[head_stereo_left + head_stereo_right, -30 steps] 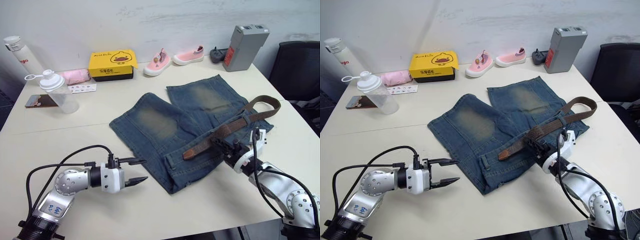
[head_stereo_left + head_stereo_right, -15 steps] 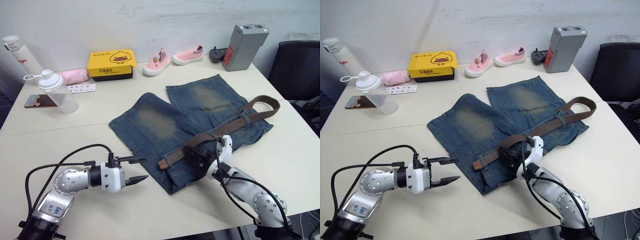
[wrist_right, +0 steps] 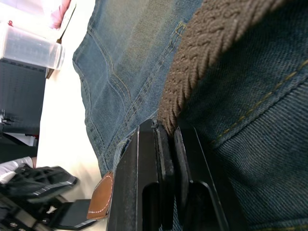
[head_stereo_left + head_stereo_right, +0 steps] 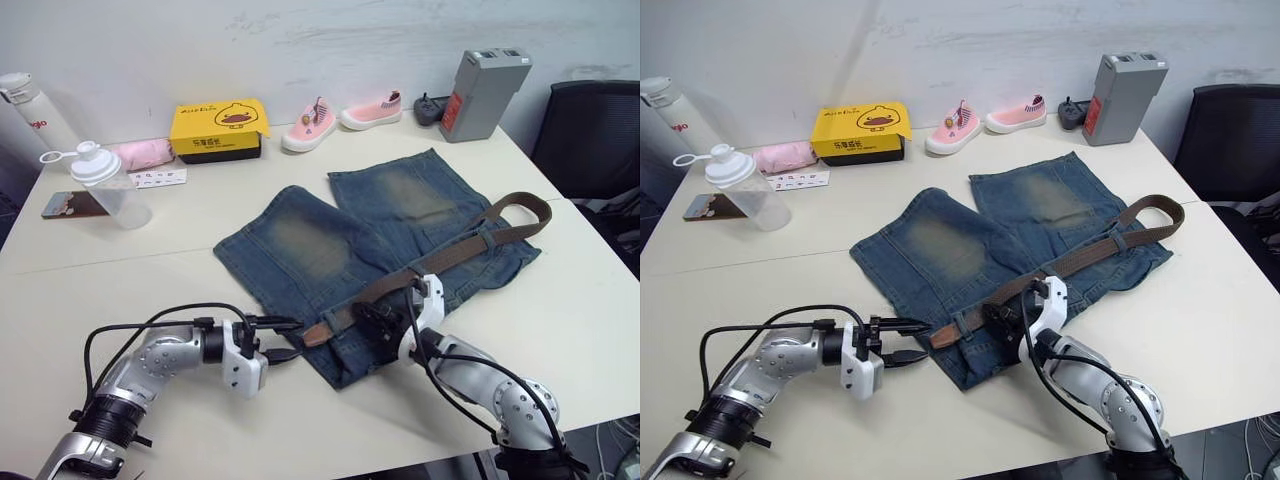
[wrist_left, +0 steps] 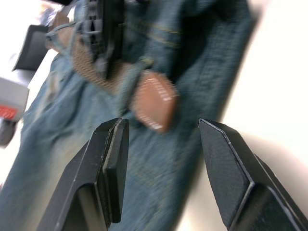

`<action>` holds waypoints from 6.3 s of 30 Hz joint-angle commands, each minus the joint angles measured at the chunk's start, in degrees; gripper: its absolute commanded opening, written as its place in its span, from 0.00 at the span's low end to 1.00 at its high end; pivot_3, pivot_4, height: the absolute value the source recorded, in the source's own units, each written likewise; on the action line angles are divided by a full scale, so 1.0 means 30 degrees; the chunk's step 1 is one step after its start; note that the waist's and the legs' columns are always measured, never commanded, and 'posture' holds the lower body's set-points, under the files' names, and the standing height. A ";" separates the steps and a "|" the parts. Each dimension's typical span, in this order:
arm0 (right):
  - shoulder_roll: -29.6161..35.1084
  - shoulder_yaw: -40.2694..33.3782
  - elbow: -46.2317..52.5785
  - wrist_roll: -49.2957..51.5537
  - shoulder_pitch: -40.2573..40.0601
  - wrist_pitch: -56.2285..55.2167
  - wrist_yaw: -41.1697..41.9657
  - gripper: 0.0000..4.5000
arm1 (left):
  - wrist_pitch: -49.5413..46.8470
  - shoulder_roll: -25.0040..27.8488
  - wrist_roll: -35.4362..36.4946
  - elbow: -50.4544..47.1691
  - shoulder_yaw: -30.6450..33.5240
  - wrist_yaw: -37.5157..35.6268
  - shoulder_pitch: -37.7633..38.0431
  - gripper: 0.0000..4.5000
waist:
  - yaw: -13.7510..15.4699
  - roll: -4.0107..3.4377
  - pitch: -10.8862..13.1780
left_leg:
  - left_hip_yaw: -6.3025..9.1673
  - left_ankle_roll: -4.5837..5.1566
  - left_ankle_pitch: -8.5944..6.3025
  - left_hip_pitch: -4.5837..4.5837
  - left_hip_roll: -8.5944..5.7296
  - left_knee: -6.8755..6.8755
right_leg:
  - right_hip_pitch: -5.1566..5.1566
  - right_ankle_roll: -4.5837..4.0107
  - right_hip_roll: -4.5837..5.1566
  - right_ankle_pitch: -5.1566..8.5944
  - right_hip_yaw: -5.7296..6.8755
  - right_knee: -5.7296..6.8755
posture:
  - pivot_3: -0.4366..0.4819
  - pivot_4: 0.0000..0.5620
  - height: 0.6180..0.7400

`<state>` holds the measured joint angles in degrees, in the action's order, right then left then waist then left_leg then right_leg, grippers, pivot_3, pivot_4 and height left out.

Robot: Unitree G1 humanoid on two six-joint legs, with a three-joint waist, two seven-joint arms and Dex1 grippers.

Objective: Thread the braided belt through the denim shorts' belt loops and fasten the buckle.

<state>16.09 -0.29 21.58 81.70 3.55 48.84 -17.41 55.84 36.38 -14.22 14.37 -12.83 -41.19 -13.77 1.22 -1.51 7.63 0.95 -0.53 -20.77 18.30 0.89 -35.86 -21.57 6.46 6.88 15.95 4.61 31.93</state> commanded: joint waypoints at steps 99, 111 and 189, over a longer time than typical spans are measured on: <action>0.7606 -0.0840 0.4324 -1.5205 0.0515 0.4965 1.2380 0.99 | 0.0557 1.6881 1.3665 -0.4609 -1.1825 0.4876 -0.0565 1.00 | -0.0802 0.0255 0.0041 | -0.0202 -0.0246 -0.0094 -0.0352 0.0251 0.0236 | 0.0028 -0.0319 0.0095 0.0158 0.0012 0.0239 | 0.48 0.27 1.00; 1.5470 -0.6904 0.4062 -1.3689 -0.0958 0.1399 2.1124 0.99 | -1.5375 0.9740 1.8264 -1.0655 -0.7230 -0.3777 -0.2542 1.00 | 0.0158 0.0052 0.0315 | -0.0240 -0.0084 -0.0055 -0.0004 0.0010 0.0014 | 0.0041 -0.0160 -0.0116 0.0085 0.0241 -0.0064 | 0.48 0.27 1.00; 0.8292 -0.2661 0.1836 -2.6301 0.3976 -0.2999 2.1348 0.99 | -1.9655 0.2232 1.1307 -0.4218 0.2852 -0.7260 -0.1724 1.00 | 0.0032 0.0117 -0.0005 | -0.0459 -0.0120 -0.0007 -0.0072 0.0002 -0.0132 | -0.0033 0.0060 -0.0146 -0.0143 -0.0004 0.0048 | 0.48 0.27 1.00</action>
<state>41.65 -5.52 24.42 -0.39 14.30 37.81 47.36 0.57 42.94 16.77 5.10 -7.12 -64.19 -18.87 1.32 -1.16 7.62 -0.39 -0.89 -20.79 18.07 0.88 -36.26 -21.67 6.63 6.46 15.53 4.60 32.07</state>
